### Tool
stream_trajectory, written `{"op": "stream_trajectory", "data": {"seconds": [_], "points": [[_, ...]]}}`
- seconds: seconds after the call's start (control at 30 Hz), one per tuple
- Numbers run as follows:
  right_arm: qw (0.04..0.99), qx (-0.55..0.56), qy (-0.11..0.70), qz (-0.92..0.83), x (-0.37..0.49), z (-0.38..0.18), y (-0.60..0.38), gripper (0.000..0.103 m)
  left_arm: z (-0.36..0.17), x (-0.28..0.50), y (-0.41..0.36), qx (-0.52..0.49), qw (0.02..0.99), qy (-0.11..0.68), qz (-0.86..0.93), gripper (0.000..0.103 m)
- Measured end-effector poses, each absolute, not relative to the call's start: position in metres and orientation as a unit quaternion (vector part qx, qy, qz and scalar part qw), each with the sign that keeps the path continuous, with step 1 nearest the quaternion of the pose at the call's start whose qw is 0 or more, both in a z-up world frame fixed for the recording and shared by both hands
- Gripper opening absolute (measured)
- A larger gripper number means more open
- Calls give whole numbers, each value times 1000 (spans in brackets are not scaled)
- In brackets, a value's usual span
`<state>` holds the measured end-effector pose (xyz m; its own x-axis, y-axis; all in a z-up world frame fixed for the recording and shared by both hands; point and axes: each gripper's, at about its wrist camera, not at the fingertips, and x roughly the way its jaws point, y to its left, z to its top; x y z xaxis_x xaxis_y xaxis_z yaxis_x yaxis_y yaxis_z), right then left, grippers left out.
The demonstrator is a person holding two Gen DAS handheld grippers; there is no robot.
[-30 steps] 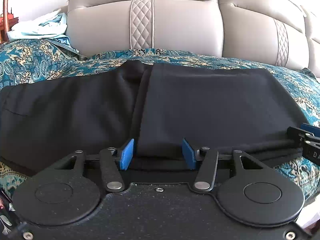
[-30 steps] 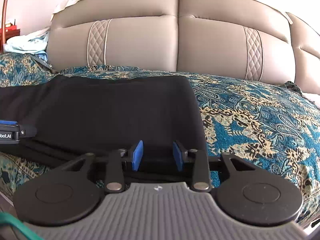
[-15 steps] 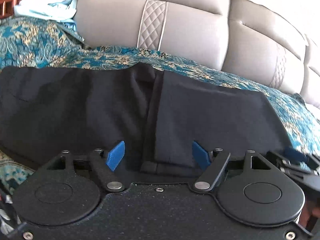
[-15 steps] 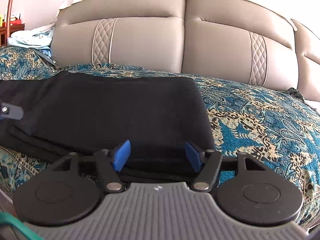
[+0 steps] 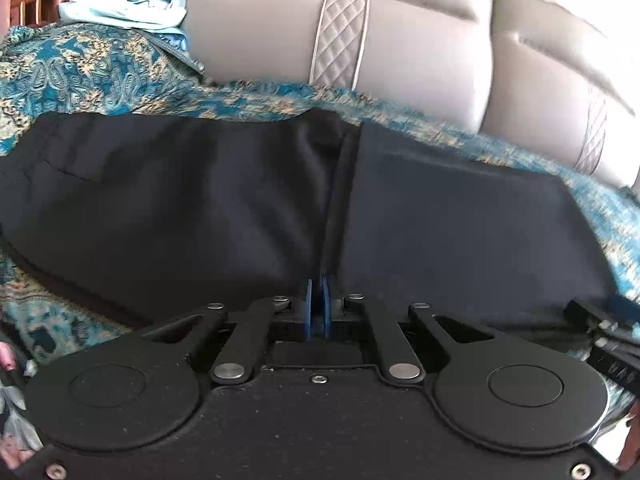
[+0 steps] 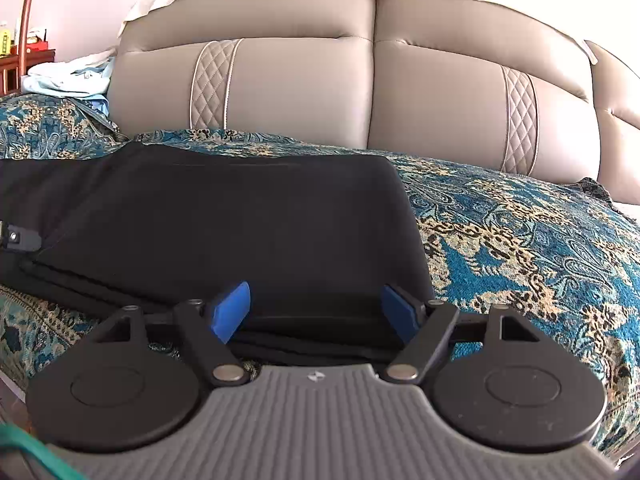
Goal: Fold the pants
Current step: 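Close the left gripper on the trouser fold seam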
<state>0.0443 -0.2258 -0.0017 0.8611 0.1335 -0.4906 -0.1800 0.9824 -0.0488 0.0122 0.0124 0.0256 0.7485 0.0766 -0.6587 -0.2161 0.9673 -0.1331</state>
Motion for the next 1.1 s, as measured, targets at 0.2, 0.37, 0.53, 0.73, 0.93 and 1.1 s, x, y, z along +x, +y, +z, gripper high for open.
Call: {"op": "stream_trajectory", "data": {"seconds": [0.2, 0.37, 0.53, 0.73, 0.93, 1.1], "points": [[964, -40, 250, 87, 44, -1, -225, 88, 36, 5, 20, -126, 933, 331, 60, 7], [964, -44, 248, 87, 45, -3, -222, 89, 54, 5, 16, -140, 944, 297, 31, 18], [964, -44, 247, 87, 45, -3, -222, 90, 45, 3, 7, -142, 936, 323, 28, 18], [965, -46, 245, 85, 46, -4, -221, 91, 39, -2, 3, -131, 938, 320, 24, 29], [965, -48, 244, 85, 46, -5, -219, 92, 28, 15, 3, -142, 932, 330, 38, 13], [966, -49, 240, 82, 44, -3, -219, 92, 42, 3, -4, -108, 947, 296, 56, 7]]}}
